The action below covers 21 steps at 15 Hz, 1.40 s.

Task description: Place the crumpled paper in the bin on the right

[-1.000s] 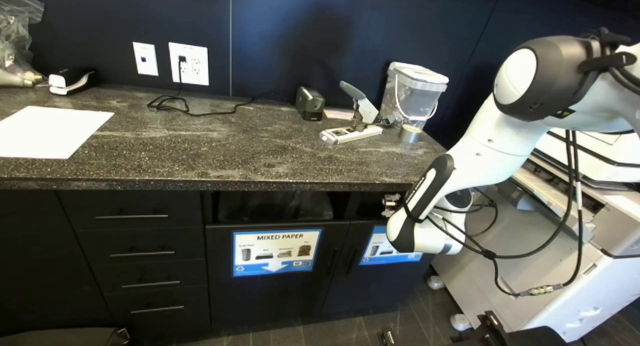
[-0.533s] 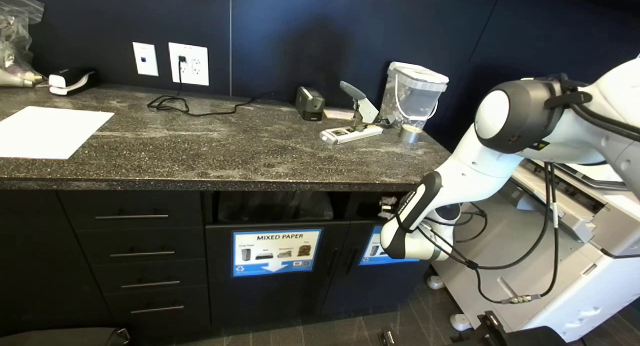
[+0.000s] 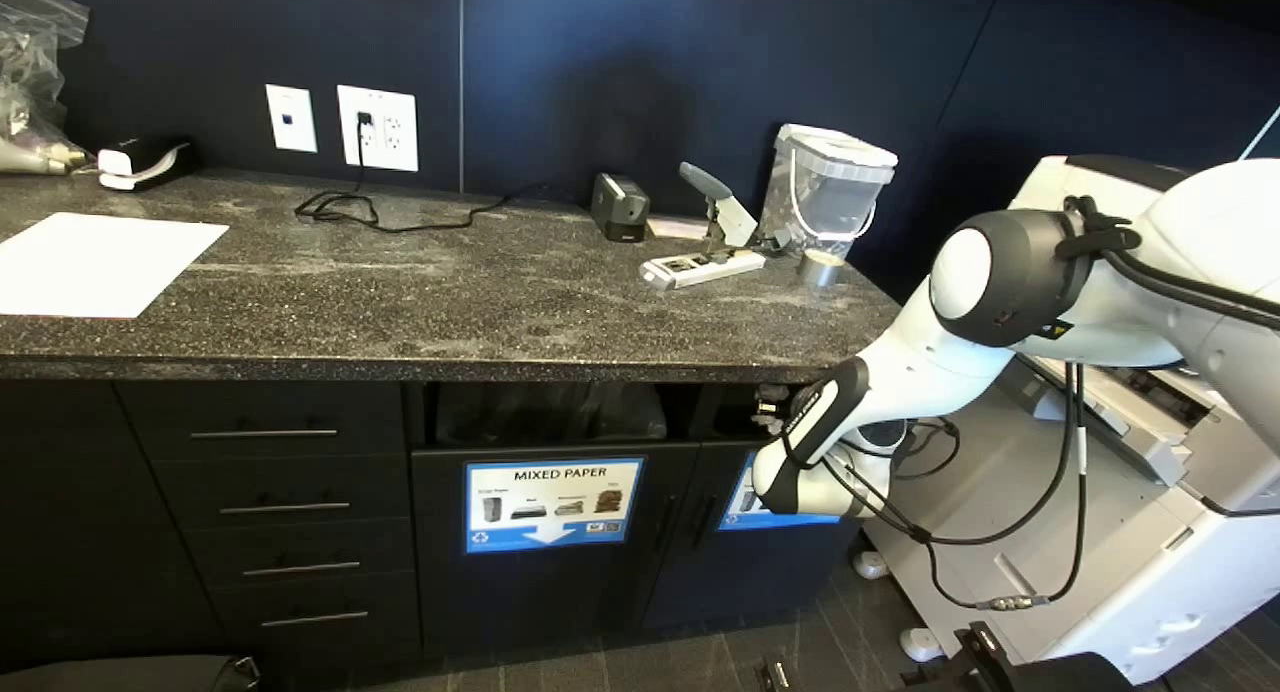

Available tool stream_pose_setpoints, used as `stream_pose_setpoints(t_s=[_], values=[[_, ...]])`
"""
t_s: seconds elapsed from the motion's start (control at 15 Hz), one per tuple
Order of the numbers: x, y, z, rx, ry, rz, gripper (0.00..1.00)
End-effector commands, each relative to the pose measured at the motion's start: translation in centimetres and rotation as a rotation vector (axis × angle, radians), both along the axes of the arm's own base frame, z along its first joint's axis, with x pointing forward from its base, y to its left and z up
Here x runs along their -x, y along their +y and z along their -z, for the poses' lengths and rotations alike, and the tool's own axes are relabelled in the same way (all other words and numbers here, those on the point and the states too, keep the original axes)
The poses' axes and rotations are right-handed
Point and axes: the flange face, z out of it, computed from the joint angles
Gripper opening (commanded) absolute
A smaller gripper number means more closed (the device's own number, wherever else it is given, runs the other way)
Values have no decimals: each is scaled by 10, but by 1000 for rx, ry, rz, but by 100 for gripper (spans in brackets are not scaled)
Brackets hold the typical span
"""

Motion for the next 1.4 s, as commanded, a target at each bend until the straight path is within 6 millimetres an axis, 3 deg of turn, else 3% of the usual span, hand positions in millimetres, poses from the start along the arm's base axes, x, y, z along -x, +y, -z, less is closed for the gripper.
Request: stream_pose_setpoints(t_s=[0.0, 0.47, 0.87, 1.33], values=[[-8, 0, 9, -25, -41, -11, 45], [-6, 3, 3, -21, -37, -57, 99], [7, 3, -21, -2, -24, -68, 100], [43, -2, -81, -12, 182, -101, 100]])
